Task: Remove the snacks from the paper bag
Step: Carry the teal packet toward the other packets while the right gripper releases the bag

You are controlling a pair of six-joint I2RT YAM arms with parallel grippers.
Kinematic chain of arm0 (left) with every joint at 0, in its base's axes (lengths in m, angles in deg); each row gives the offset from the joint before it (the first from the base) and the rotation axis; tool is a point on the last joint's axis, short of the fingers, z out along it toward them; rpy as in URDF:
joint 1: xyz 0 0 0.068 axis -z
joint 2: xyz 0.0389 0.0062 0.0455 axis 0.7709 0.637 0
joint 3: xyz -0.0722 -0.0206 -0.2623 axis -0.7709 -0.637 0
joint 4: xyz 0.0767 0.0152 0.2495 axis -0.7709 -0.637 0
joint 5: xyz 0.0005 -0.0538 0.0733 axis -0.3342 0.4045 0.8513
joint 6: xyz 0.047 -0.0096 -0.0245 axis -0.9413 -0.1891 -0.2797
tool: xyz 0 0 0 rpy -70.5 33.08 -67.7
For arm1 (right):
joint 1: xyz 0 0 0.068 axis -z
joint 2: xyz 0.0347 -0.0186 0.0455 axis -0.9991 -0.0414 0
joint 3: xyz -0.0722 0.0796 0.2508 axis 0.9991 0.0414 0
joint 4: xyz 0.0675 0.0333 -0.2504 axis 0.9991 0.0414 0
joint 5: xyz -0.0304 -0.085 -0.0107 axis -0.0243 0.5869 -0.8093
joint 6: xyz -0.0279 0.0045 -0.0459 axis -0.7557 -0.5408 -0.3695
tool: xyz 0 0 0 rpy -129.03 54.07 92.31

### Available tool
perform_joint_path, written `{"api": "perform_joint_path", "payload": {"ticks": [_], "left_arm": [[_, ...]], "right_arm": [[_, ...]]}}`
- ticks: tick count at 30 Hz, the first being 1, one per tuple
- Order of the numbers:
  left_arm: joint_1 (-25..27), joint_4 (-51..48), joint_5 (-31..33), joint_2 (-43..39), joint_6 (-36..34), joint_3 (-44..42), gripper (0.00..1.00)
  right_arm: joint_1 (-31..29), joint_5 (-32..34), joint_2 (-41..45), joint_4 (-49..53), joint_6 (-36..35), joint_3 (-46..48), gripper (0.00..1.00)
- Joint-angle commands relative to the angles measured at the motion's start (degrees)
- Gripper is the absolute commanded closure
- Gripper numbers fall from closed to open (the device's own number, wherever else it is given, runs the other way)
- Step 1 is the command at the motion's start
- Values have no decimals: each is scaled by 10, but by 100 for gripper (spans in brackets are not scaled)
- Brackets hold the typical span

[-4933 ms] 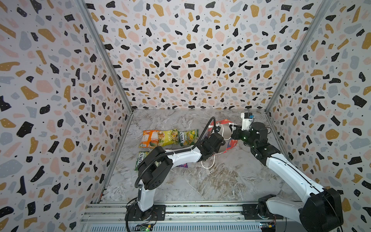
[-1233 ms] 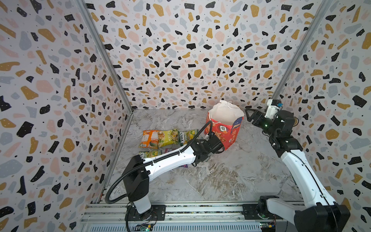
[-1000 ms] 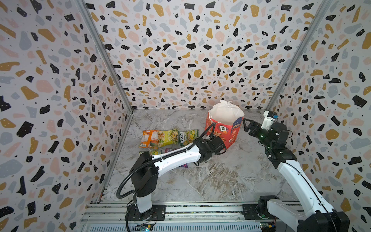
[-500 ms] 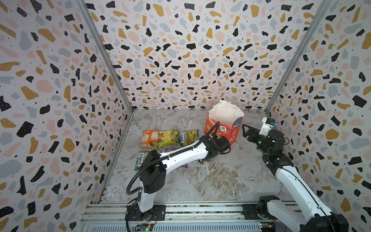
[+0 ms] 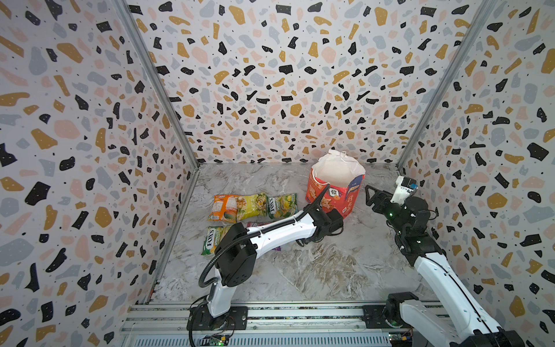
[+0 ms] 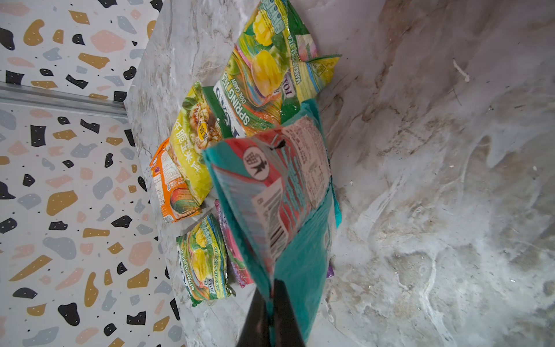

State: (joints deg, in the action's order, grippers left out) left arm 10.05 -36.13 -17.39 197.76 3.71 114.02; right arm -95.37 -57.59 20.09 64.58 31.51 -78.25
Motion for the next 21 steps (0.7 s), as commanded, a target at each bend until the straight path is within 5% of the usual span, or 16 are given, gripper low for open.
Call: {"api": "perform_joint_path", "payload": {"ticks": [1,15,21], "left_arm": [[1,16,-18,22,-16,17,94],[-10,277,-237,-13,-42,-51,100],[-27,319,-233,-20,1,-90,100]], "right_arm": [[-4,7,13,-4,-11,-3,15],[-8,14,20,4,-20,-6,14],[-8,17,21,3,-20,-4,14]]}}
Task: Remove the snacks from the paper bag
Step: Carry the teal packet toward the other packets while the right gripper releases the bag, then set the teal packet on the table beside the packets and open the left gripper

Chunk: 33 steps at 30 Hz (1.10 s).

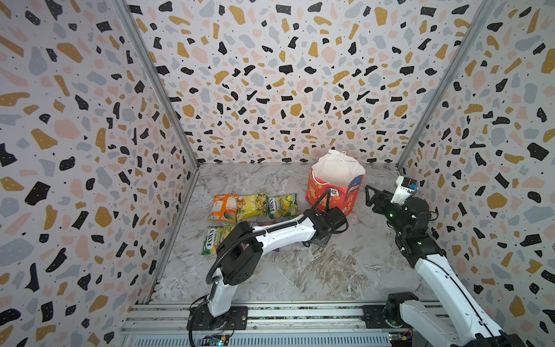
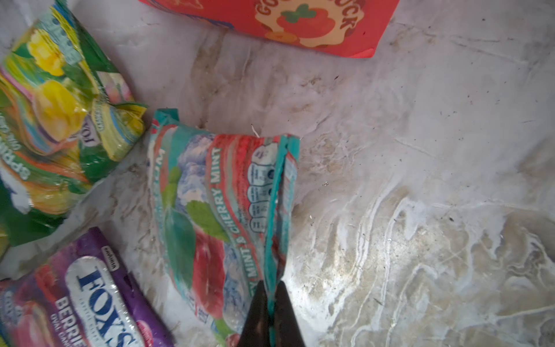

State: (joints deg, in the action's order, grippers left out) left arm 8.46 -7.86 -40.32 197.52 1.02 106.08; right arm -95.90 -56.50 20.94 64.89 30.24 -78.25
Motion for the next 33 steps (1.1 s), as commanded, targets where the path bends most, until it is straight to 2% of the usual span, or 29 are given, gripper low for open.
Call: {"api": "perform_joint_path", "payload": {"ticks": [1,10,13,15,17,19,21,23,25,29,33], "left_arm": [[-15,39,-7,-16,33,-18,100],[-48,139,-38,-63,91,-103,98],[-52,162,-68,-71,92,-105,85],[-51,141,-81,-65,80,-84,83],[-49,135,-78,-74,75,-79,76],[-49,125,-74,-91,67,-72,62],[-50,109,-51,-114,57,-60,60],[-54,107,-22,-144,36,-61,60],[-61,145,0,-179,3,-95,60],[-99,300,-47,-236,-89,-228,62],[-131,384,-86,-230,-169,-277,61]], "right_arm": [[-3,6,12,-2,-8,-3,14],[-3,8,10,-5,-8,-1,13],[-3,7,10,-4,-9,-2,13],[-3,10,10,-3,-9,-2,13],[-3,10,10,-4,-10,-2,14],[-3,10,9,-2,-10,-1,13],[-2,10,9,-1,-11,-3,13],[-2,8,8,-1,-10,-2,13],[-1,6,7,-4,-10,-1,13],[-1,5,8,-5,-12,1,13],[-1,2,11,-12,-12,5,13]]}}
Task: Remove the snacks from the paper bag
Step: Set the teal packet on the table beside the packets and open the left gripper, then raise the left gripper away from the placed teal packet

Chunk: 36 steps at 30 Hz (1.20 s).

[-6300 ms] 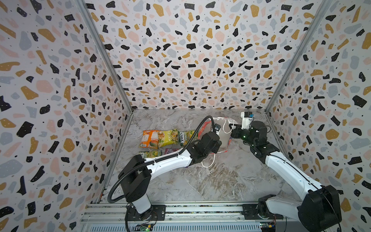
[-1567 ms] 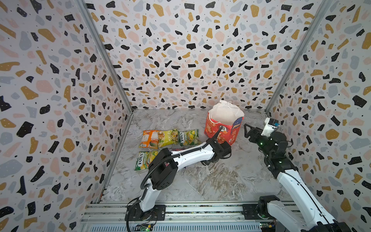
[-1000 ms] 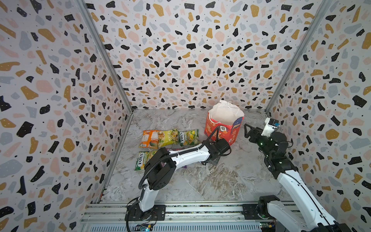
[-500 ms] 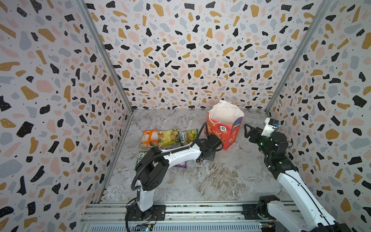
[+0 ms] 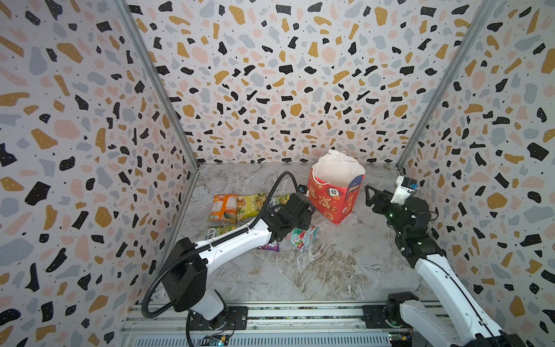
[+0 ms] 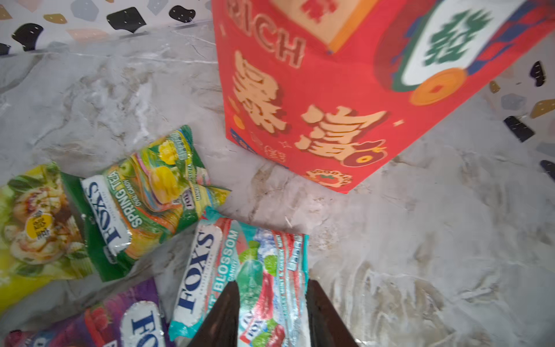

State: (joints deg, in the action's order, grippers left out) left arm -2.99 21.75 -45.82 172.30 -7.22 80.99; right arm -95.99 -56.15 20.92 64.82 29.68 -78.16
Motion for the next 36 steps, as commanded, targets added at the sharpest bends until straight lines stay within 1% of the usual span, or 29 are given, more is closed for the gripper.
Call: {"api": "perform_joint_path", "payload": {"ticks": [1,3,6,8,11,14,19,22,26,29,36], "left_arm": [[-20,85,-38,35,-110,-16,61],[-21,64,-29,63,-142,11,60],[-21,102,-31,92,-175,6,59],[-22,98,-36,116,-186,23,59],[-25,91,-24,151,-186,43,59],[-39,84,-17,179,-175,50,59],[-72,79,-30,211,-155,44,60],[-76,72,-11,216,-148,39,60],[-79,57,-8,214,-130,36,61],[-79,48,2,202,-105,27,62],[-79,36,3,161,-56,-10,63]], "right_arm": [[0,-2,14,-14,-6,8,13],[0,-4,17,-21,-7,13,13],[0,-6,23,-29,-12,19,13],[0,-6,26,-30,-13,19,14],[1,-6,29,-32,-15,20,13],[1,-6,30,-32,-15,22,13],[1,-9,27,-37,-14,25,13],[1,-10,25,-40,-14,26,13],[1,-10,23,-41,-14,25,13],[1,-10,23,-42,-13,27,13],[1,-10,21,-44,-12,28,13]]}}
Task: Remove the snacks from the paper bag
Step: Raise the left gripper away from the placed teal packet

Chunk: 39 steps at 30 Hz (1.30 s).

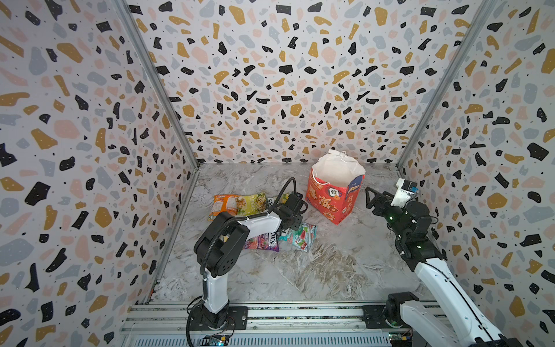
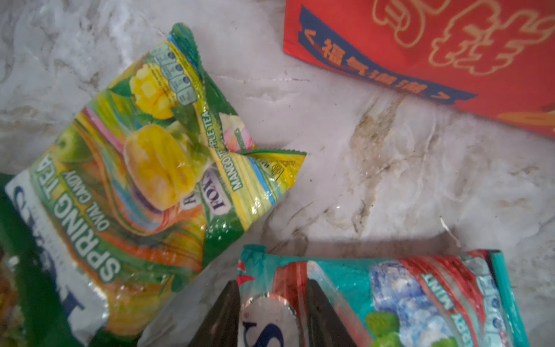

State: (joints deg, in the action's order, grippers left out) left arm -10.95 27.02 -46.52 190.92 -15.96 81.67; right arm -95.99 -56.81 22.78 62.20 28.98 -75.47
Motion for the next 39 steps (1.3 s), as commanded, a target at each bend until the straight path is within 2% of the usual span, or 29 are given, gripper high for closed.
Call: {"api": "perform_joint_path", "payload": {"ticks": [1,8,13,17,20,22,24,25,28,30,32,34,36,39], "left_arm": [[0,-22,23,-34,38,-20,63],[0,-39,111,-79,34,-39,65],[2,-45,117,-115,37,-28,64],[14,-20,135,-177,35,-33,63],[13,83,120,-253,29,-102,60],[14,176,79,-304,-8,-159,53],[13,262,41,-322,-24,-196,51],[14,256,29,-313,-31,-183,52],[25,144,0,-263,-57,-103,59],[40,189,16,-294,-65,-148,53],[40,307,40,-369,-57,-247,42],[40,422,107,-461,-58,-359,29],[39,528,189,-550,-84,-458,16],[29,531,298,-639,-128,-503,4]], "right_arm": [[1,-5,2,-18,-6,1,14],[1,-6,1,-21,-5,4,13],[1,-5,-1,-26,-5,6,13],[1,-23,-7,-36,-9,14,13],[-11,-36,-14,-60,-16,28,13],[-19,-25,-22,-59,-22,28,13],[-26,-17,-30,-63,-22,28,13],[-28,-13,-30,-65,-20,29,14],[-32,1,-14,-80,-24,39,14],[-32,31,9,-87,-42,54,13],[-32,69,37,-102,-58,82,12],[-36,106,67,-118,-69,121,9],[-47,143,108,-175,-99,184,5],[-63,216,152,-203,-125,239,3]]}}
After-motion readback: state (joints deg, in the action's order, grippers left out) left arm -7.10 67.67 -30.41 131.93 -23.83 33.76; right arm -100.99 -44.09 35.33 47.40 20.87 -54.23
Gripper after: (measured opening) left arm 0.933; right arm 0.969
